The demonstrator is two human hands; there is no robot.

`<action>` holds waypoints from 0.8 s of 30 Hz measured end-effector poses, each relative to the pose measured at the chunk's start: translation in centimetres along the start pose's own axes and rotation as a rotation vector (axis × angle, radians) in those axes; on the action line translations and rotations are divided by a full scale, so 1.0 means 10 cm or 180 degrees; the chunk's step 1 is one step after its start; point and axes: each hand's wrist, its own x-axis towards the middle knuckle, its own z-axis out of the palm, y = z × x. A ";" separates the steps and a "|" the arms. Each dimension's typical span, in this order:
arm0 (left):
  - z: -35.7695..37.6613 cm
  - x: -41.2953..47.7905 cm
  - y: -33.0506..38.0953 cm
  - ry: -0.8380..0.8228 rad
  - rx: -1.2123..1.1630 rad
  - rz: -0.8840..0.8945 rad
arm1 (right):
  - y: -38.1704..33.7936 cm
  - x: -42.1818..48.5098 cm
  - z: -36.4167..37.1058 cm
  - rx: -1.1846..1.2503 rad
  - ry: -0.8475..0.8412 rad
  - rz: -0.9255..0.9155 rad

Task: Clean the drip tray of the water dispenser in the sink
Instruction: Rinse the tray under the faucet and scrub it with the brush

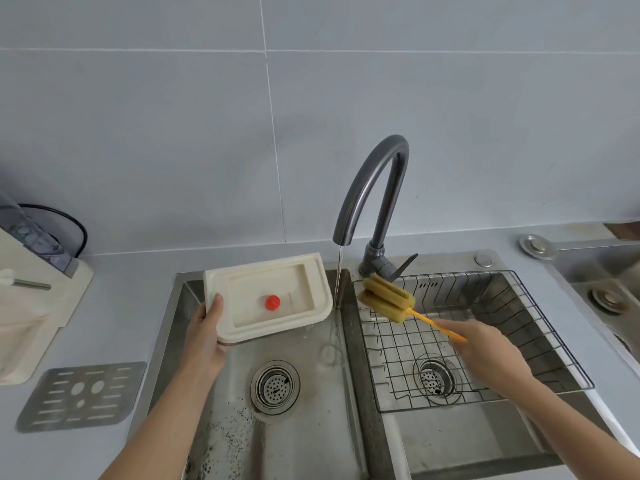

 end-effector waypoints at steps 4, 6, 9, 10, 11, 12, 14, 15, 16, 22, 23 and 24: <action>0.06 -0.02 -0.04 -0.0019 -0.0049 -0.0103 | 0.17 -0.04 0.13 0.1105 -0.0118 0.0387; 0.08 -0.03 -0.06 -0.0058 -0.0073 -0.0156 | 0.19 -0.02 0.24 0.1529 -0.0201 0.0619; 0.13 -0.07 -0.07 -0.0118 -0.0099 -0.0286 | 0.18 0.03 0.40 0.2120 -0.0354 0.1039; 0.14 -0.07 -0.07 -0.0127 -0.0094 -0.0316 | 0.18 0.06 0.46 0.2270 -0.0408 0.1154; 0.16 -0.08 -0.08 -0.0129 -0.0073 -0.0338 | 0.17 0.09 0.52 0.2416 -0.0460 0.1264; 0.17 -0.09 -0.09 -0.0132 -0.0042 -0.0358 | 0.15 0.11 0.57 0.2562 -0.0506 0.1366; 0.19 -0.10 -0.10 -0.0161 0.0047 -0.0395 | 0.09 0.17 0.68 0.2730 -0.0547 0.1481; 0.21 -0.10 -0.11 -0.0191 0.0083 -0.0406 | 0.05 0.21 0.74 0.2768 -0.0553 0.1491; 0.22 -0.11 -0.11 -0.0213 0.0100 -0.0417 | 0.01 0.25 0.80 0.2798 -0.0552 0.1487; 0.28 -0.13 -0.13 -0.0244 0.0160 -0.0477 | -0.13 0.41 1.12 0.2843 -0.0575 0.1505; 0.29 -0.13 -0.13 -0.0257 0.0171 -0.0476 | -0.12 0.43 1.17 0.2796 -0.0590 0.1506; 0.30 -0.13 -0.13 -0.0272 0.0185 -0.0474 | -0.12 0.44 1.21 0.2738 -0.0608 0.1507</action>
